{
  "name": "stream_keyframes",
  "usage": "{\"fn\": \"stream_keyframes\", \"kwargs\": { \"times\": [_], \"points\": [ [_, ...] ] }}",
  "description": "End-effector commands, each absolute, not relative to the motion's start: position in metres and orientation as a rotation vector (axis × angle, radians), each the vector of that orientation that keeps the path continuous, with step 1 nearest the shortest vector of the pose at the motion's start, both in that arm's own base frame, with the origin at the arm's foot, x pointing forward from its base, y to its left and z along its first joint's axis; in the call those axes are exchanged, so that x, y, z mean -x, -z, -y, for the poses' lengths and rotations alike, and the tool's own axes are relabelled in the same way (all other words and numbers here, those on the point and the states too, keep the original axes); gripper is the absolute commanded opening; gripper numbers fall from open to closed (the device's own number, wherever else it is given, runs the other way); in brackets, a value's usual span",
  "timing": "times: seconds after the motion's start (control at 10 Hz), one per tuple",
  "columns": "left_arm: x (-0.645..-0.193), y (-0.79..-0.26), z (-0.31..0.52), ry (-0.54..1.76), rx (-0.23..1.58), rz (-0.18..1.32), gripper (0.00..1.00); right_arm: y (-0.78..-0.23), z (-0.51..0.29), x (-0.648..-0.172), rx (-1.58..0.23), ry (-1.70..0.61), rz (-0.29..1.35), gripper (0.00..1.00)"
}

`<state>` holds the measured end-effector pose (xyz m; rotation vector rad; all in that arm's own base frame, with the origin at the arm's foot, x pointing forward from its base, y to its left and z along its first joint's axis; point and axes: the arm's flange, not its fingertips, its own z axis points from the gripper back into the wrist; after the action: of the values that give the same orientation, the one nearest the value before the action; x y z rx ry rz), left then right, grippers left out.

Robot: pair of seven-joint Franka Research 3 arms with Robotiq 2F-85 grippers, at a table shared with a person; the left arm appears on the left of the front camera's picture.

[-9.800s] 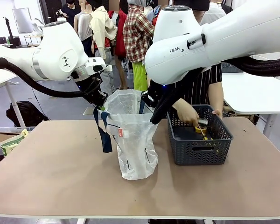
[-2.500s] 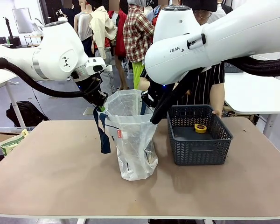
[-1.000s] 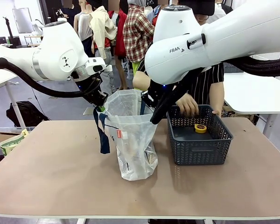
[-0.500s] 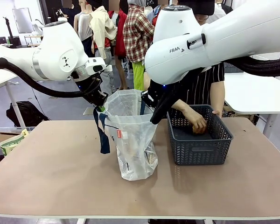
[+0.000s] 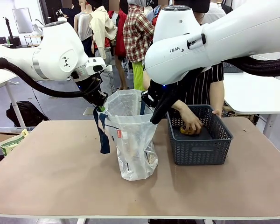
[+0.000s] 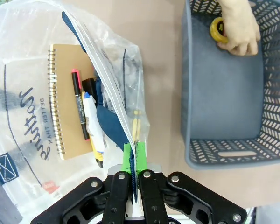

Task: Transfer purchased items from the store into the shopping bag.
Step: Move the Reusable shopping bag to the right side of the table.

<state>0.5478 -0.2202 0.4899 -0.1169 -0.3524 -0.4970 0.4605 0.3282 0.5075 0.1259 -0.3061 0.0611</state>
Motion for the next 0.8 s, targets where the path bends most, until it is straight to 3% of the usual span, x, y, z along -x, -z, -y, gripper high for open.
{"fn": "stream_keyframes", "kwargs": {
  "times": [0.0, 0.7],
  "points": [
    [-0.5479, -0.4914, 0.2187, 0.494, 0.116, 0.355, 0.00, -0.5068, -0.3256, -0.4588, -0.131, -0.050, 0.317, 0.00],
    [-0.5479, -0.4914, 0.2187, 0.494, 0.116, 0.355, 0.00, -0.5068, -0.3256, -0.4588, -0.131, -0.050, 0.317, 0.00]
  ]
}}
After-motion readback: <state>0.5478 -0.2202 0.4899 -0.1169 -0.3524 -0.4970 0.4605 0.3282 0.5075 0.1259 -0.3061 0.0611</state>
